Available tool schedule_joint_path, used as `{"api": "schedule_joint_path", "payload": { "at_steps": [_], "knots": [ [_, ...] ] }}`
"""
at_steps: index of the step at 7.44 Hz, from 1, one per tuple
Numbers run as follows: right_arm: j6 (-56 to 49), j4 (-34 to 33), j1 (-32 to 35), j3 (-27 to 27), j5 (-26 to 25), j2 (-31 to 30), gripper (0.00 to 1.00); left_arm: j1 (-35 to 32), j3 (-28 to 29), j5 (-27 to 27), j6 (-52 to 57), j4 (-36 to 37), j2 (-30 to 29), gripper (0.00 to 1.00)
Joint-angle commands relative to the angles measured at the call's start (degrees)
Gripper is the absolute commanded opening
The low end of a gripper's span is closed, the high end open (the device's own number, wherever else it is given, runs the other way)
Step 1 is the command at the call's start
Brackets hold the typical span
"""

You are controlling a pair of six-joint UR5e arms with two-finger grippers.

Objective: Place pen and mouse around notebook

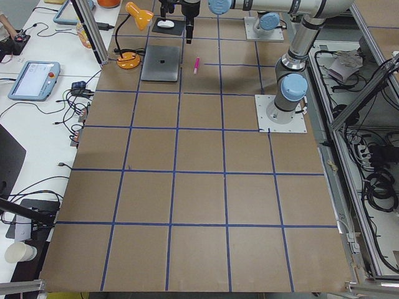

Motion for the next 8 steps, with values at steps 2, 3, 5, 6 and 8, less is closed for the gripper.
{"api": "schedule_joint_path", "payload": {
  "at_steps": [2, 3, 5, 6, 8],
  "knots": [
    [0.11, 20.96, 2.03, 0.1, 0.26, -18.39, 1.0, -0.17, -0.09, 0.09, -0.09, -1.28, 0.27, 1.0],
    [0.11, 25.29, 3.87, 0.27, 0.43, -22.27, 1.0, 0.09, 0.0, 0.09, -0.09, -1.9, 0.53, 1.0],
    [0.11, 32.34, 4.85, 0.63, 1.05, -25.63, 1.0, 0.18, 0.0, -0.08, 0.0, -1.74, 0.54, 1.0],
    [0.11, 32.62, 5.2, 0.63, 0.79, -26.43, 1.0, 0.18, 0.0, -0.17, 0.0, -1.65, 0.54, 1.0],
    [0.02, 32.28, 5.12, 0.63, 0.87, -26.09, 1.0, 0.27, 0.0, -0.17, 0.0, -1.47, 0.54, 1.0]
  ]
}}
